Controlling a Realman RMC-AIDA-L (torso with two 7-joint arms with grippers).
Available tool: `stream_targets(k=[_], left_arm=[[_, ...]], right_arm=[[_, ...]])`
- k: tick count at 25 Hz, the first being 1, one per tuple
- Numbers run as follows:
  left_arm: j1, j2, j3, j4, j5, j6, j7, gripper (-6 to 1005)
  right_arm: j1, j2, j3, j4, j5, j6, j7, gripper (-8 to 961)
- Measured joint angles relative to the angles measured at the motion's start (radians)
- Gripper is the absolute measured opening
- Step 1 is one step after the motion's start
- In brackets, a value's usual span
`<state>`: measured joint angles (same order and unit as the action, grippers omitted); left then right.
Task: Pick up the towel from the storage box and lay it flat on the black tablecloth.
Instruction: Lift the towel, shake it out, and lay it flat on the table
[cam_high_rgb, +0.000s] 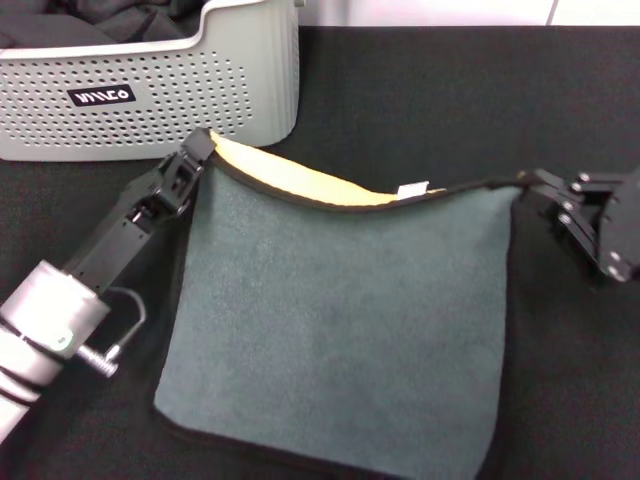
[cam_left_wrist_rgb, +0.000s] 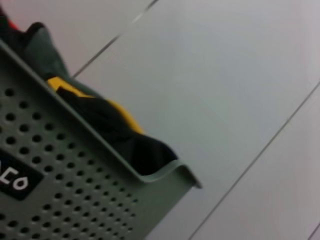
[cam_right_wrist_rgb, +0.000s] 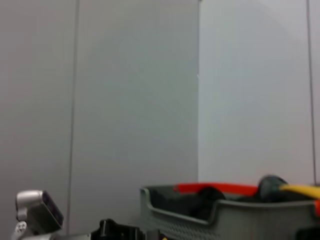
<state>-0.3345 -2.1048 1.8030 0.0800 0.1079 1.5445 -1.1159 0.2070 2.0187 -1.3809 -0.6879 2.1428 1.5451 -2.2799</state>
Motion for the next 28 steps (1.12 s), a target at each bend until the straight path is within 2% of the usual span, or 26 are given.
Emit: stream_targets(k=[6, 14, 22, 28], left_arm=[[-0.046, -0.003, 0.000, 0.005, -0.013, -0.134, 0.008, 9], [-0.092, -0.003, 0.001, 0.014, -0.063, -0.298, 0.009, 12], [-0.111, -0.003, 0.008, 0.074, -0.114, -0.517, -0.005, 18], [-0.132, -0.003, 0.009, 0.081, -0.114, -0.592, -0.028, 23]], right_arm=[[0.087, -0.002, -0.005, 0.082, 0.003, -0.132, -0.001, 14], [0.142, -0.002, -0.030, 0.091, -0.006, -0.322, 0.070, 15], [0.201, -0.004, -0.094, 0.093, -0.011, -0.489, 0.127, 15], [0.227, -0.001, -0.133, 0.096, -0.003, -0.587, 0.141, 16]])
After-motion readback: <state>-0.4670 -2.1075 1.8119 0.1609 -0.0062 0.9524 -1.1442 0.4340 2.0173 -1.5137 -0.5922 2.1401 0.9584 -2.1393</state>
